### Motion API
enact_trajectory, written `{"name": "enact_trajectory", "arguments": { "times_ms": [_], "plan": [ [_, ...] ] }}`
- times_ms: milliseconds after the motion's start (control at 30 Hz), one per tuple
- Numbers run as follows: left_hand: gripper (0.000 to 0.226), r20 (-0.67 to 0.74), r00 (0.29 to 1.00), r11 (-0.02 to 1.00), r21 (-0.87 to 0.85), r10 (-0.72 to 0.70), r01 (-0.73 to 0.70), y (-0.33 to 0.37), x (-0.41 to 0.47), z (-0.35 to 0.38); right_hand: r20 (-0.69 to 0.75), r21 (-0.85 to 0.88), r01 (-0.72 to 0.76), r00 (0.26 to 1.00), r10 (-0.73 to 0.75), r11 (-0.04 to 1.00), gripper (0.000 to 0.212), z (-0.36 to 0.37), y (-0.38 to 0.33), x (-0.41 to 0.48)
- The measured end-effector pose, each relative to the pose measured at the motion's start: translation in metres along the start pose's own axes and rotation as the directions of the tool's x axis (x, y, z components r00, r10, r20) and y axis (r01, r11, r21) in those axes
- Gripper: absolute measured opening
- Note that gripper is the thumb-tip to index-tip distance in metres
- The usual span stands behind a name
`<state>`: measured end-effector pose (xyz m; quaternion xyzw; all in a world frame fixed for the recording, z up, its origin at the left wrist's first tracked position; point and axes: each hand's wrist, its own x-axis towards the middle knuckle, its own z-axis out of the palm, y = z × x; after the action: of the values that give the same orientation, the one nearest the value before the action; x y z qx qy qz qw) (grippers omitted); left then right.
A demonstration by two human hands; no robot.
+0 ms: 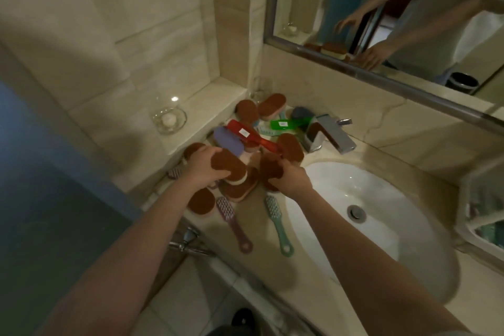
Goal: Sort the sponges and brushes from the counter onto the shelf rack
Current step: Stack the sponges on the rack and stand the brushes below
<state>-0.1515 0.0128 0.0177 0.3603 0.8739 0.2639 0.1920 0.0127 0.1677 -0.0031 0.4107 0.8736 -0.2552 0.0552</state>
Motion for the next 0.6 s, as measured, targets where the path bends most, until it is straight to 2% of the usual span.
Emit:
{"name": "enact_trajectory", "arguments": {
  "times_ms": [133,233,333,433,600],
  "plan": [
    [0.086,0.178,0.981,0.977,0.183,0.075,-0.108,0.001,0.022,0.007,0.034,-0.029,-0.087,0.996,0.088,0.996,0.067,0.017,-0.003,0.015],
    [0.095,0.347,0.937,0.906,0.383,0.039,-0.179,0.000,0.040,0.016,0.003,-0.052,-0.146,0.989,0.146,0.988,0.069,0.026,-0.001,0.021],
    [0.099,0.441,0.897,0.833,0.496,0.000,-0.244,0.002,0.049,0.022,-0.034,-0.051,-0.167,0.986,0.166,0.985,0.070,0.030,0.003,0.026],
    [0.095,0.471,0.882,0.803,0.534,-0.023,-0.264,0.000,0.056,0.028,-0.035,0.013,-0.175,0.984,0.175,0.985,0.068,0.033,0.006,0.030],
    [0.084,0.369,0.929,0.846,0.484,0.037,-0.226,0.002,0.057,0.031,-0.034,0.158,-0.145,0.988,0.152,0.977,0.061,0.029,0.009,0.027]
  ]
}}
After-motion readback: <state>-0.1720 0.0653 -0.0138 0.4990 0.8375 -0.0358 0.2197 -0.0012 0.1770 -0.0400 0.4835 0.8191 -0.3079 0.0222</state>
